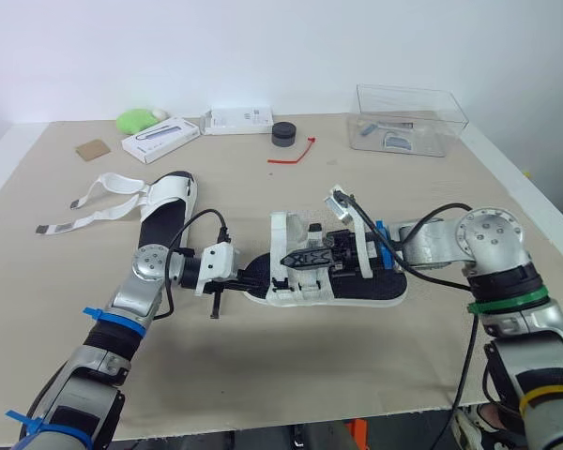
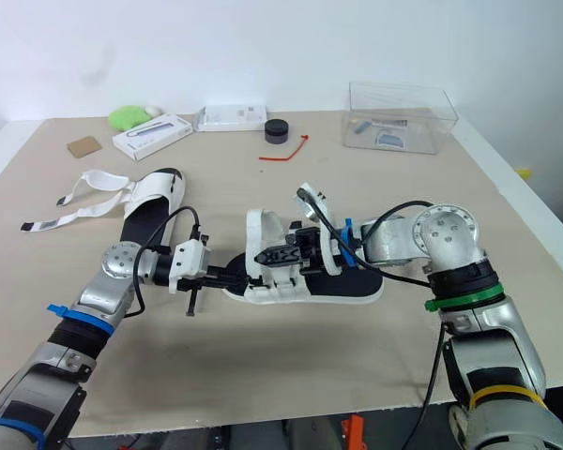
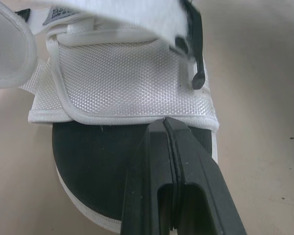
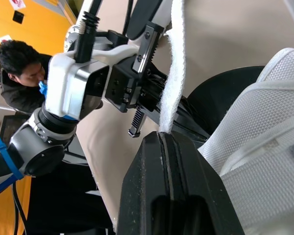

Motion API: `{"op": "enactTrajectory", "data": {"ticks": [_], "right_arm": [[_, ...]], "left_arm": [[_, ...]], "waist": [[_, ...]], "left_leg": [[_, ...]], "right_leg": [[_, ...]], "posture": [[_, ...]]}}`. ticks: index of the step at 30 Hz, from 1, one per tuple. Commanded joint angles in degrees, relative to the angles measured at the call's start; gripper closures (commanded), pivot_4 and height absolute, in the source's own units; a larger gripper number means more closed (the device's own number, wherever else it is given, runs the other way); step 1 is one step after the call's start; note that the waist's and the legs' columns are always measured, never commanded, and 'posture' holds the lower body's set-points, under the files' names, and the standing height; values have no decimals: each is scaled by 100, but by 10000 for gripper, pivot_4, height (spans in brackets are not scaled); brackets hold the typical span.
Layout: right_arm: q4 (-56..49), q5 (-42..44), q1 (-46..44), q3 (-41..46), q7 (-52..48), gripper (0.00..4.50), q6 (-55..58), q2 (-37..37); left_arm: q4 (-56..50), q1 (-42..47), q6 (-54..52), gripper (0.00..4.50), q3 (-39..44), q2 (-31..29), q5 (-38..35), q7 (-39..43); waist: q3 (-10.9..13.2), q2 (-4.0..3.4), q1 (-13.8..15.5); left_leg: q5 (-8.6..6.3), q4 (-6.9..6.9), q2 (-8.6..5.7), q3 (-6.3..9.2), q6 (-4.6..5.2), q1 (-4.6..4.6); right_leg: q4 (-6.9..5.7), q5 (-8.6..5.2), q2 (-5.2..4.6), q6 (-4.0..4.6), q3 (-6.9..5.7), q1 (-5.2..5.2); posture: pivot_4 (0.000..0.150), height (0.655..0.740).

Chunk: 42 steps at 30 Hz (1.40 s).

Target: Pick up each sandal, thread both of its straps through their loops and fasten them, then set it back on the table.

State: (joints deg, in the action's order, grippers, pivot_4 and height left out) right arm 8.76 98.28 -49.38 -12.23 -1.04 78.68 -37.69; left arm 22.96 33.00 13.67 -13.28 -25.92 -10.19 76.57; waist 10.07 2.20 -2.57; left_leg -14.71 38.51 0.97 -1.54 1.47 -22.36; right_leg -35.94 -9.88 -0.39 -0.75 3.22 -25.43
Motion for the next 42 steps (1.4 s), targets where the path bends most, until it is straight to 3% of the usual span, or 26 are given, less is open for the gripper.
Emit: {"op": "enactTrajectory", "data": {"ticks": [1,12,23,32,42], "right_arm": [[34,-142,-117,279,-116,44302,177,58],[-12,-570,53,504,-267,44302,600,215],[500,-841,-556,1034,-258,44302,710,512],[212,-1036,41,1126,-192,44302,1099,754],[402,-1060,11,1359,-40,44302,1275,926]], "left_arm": [[-33,1,43,45000,16,-17,42,-52],[-13,-2,88,45000,4,-10,70,-72],[65,56,147,45000,-4,-11,84,-48],[30,8,162,45000,-3,-50,88,-26],[11,-21,178,45000,-19,-63,105,-25]], "waist": [[0,0,0],[0,0,-1],[0,-1,-3],[-1,-3,-6],[-1,-3,-8]], "left_leg": [[0,0,0,0,0,0],[0,0,0,2,0,1],[0,0,-1,0,0,1],[0,-1,0,2,1,-3],[-1,-2,1,3,1,-1]], "right_leg": [[0,0,0,0,1,0],[0,1,0,-1,1,0],[0,1,1,-2,0,-1],[1,1,0,-2,1,-2],[1,1,3,-2,0,-2]], "posture": [[1500,7400],[1500,7400],[1500,7400],[1500,7400],[1500,7400]]}}
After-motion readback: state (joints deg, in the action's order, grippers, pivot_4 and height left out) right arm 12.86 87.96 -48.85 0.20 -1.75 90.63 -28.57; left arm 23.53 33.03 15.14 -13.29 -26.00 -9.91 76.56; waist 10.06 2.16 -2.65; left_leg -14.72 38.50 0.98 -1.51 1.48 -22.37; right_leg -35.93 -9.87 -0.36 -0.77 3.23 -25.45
